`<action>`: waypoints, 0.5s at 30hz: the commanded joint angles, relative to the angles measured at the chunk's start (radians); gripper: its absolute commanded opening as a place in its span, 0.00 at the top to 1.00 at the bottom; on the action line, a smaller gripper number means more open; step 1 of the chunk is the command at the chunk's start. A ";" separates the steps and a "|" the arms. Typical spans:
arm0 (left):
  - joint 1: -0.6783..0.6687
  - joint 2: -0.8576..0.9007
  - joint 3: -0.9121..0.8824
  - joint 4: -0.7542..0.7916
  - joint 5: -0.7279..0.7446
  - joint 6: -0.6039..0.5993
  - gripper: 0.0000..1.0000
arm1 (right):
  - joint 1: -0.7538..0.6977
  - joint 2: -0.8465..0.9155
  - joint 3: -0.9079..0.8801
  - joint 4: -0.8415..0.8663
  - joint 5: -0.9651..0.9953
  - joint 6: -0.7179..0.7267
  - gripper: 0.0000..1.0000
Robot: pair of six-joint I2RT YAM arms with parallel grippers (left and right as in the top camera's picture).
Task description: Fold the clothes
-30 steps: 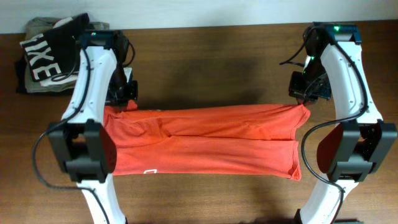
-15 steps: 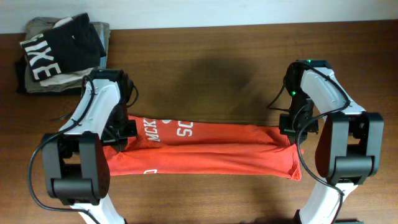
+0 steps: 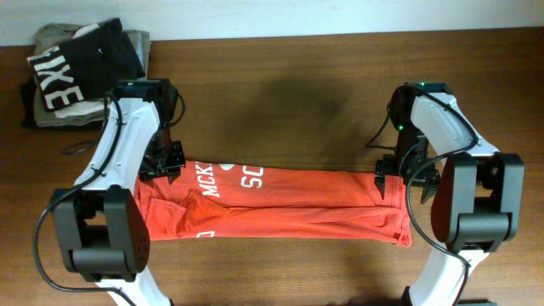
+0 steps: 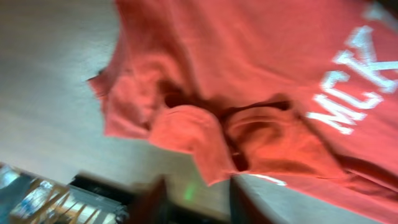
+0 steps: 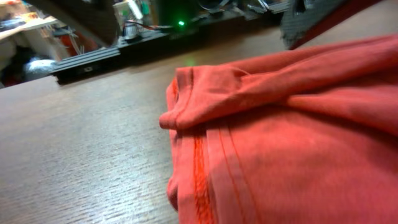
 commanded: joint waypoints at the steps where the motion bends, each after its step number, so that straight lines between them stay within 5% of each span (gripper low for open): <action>1: -0.034 -0.027 -0.034 0.071 0.230 0.105 0.99 | 0.011 -0.020 -0.003 0.046 -0.057 0.003 0.28; 8: -0.131 -0.027 -0.274 0.219 0.303 0.100 0.99 | 0.067 -0.020 -0.003 0.075 -0.058 -0.023 0.28; 15: 0.180 -0.027 -0.357 0.236 -0.037 -0.104 0.99 | 0.067 -0.020 -0.003 0.077 -0.058 -0.023 0.28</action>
